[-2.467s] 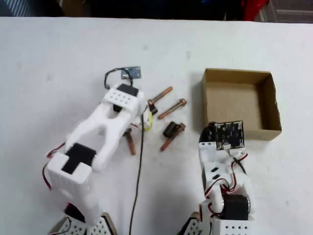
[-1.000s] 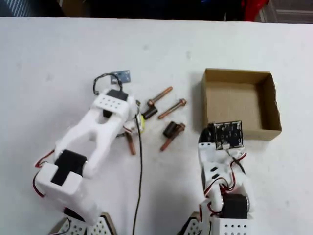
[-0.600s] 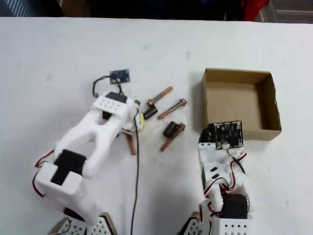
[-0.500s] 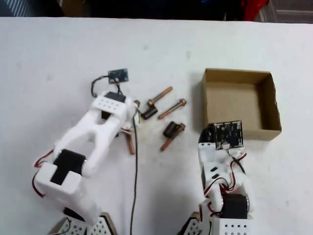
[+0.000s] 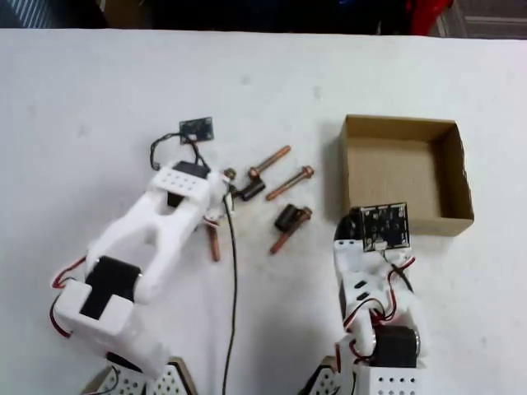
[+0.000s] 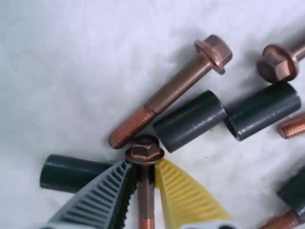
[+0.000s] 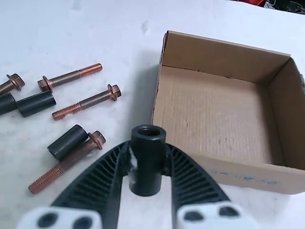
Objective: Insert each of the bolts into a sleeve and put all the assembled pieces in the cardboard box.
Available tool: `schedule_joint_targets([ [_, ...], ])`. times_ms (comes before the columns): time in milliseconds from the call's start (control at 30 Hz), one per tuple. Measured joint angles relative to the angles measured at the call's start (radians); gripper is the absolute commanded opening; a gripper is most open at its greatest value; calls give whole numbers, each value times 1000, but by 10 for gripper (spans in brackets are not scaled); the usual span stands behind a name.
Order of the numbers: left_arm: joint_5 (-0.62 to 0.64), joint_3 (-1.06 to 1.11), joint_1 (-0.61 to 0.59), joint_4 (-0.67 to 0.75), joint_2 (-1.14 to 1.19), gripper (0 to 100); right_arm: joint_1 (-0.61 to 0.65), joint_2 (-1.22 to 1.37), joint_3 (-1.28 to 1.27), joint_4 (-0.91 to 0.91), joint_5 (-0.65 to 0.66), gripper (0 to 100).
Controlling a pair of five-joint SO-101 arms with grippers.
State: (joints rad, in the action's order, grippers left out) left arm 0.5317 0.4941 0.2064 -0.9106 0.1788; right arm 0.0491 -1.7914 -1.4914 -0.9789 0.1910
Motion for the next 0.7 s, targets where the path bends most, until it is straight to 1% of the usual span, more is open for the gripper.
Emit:
schedule_joint_targets([
  [233,0,0,0,0,0,67,0,0,0,0,0,21],
  [333,0,0,0,0,0,15,0,0,-3,0,0,21],
  [367,-5,0,0,0,0,24,0,0,-11,0,0,19],
  [467,-51,0,0,0,0,23,-2,0,-26,12,0,18],
  [600,-72,0,0,0,0,23,-2,0,-49,57,0,18],
  [700,-129,0,8,0,0,22,-3,0,-51,75,0,19],
])
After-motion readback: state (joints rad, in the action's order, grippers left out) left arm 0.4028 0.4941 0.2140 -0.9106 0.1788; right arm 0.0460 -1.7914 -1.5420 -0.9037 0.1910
